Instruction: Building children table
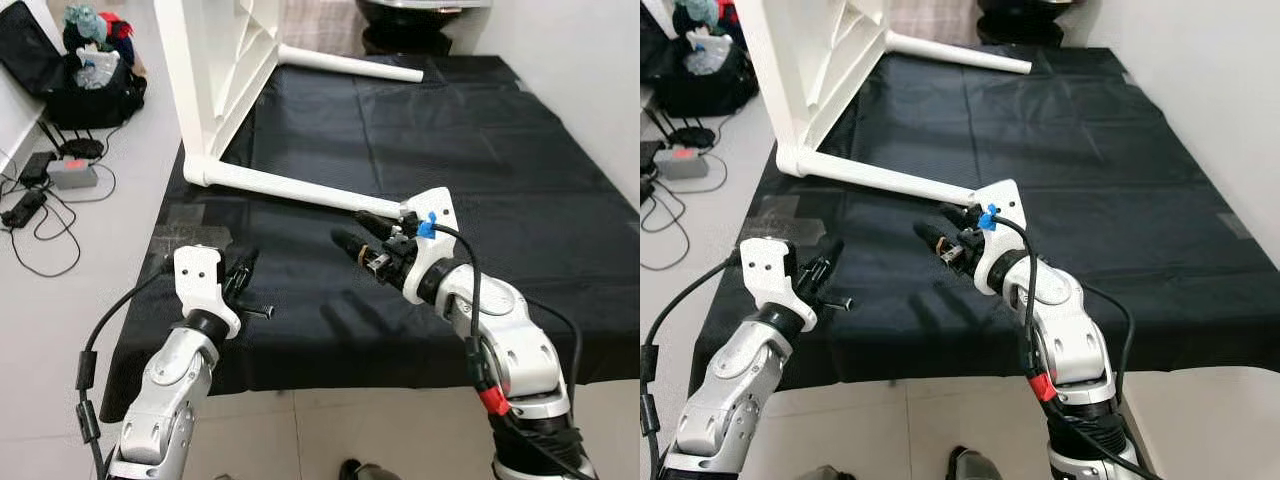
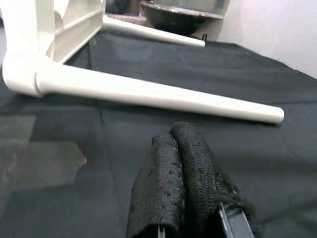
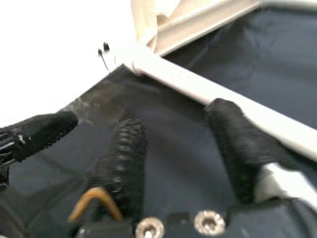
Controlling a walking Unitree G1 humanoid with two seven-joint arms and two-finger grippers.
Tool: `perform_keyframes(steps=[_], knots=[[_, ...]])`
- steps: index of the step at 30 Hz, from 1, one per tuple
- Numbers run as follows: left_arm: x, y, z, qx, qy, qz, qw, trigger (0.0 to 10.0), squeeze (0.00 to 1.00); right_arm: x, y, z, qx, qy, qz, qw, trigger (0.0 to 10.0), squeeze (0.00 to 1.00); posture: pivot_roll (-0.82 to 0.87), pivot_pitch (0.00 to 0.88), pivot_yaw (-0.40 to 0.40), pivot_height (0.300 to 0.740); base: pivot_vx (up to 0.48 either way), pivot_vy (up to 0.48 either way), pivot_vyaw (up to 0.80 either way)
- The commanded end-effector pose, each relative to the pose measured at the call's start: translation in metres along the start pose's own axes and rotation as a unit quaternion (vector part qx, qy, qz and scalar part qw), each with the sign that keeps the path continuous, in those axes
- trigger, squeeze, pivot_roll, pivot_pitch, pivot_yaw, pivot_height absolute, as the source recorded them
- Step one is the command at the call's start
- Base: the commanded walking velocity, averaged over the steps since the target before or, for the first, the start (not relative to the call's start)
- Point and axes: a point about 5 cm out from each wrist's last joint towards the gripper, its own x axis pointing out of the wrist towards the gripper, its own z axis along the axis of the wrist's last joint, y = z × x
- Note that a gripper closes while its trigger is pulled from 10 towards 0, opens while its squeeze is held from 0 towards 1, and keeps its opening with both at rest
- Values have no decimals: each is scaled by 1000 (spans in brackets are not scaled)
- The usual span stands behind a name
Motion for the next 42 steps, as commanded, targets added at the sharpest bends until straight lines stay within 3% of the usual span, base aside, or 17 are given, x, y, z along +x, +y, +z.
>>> perform_keyframes(steps=[1, 7, 12, 13, 14, 20, 29, 42], knots=[[-2, 4, -2, 11, 13, 15, 1000, 10000, 0, -1, 6, -2, 1, -10, 11, 1000, 10000, 1000, -41, 45, -41, 740, 0, 0, 0], [-4, 11, -1, 32, 26, 41, 998, 10000, 0, -2, 6, -12, 10, -20, -5, 1000, 10000, 1000, -43, 20, -34, 740, 0, 0, 0], [-13, 14, -9, 48, 48, 51, 996, 10000, 0, -7, 6, -31, 2, 6, -37, 999, 10000, 1000, -40, 4, -31, 740, 0, 0, 0], [-16, 15, -11, 50, 55, 52, 996, 10000, 0, -9, 6, -39, -2, 20, -50, 999, 10000, 737, -38, 0, -33, 740, 0, 0, 0], [-20, 14, -15, 51, 63, 52, 995, 10000, 0, -11, 6, -46, -3, 32, -61, 998, 10000, 0, -38, 0, -33, 740, 0, 0, 0], [-34, 13, -26, 58, 83, 54, 993, 10000, 0, -19, 10, -69, 59, 57, -74, 994, 10000, 0, -30, 0, -38, 740, 0, 0, -533], [-29, 17, -22, 66, 70, 70, 993, 10000, 0, -12, 10, -75, 18, 62, -79, 995, 10000, 0, -13, 0, -48, 740, 205, 0, -178], [-24, 14, -16, 63, 58, 66, 994, 10000, 0, -9, 8, -67, 26, 37, -45, 998, 10000, 0, -20, 0, -33, 740, 261, 0, 246]])
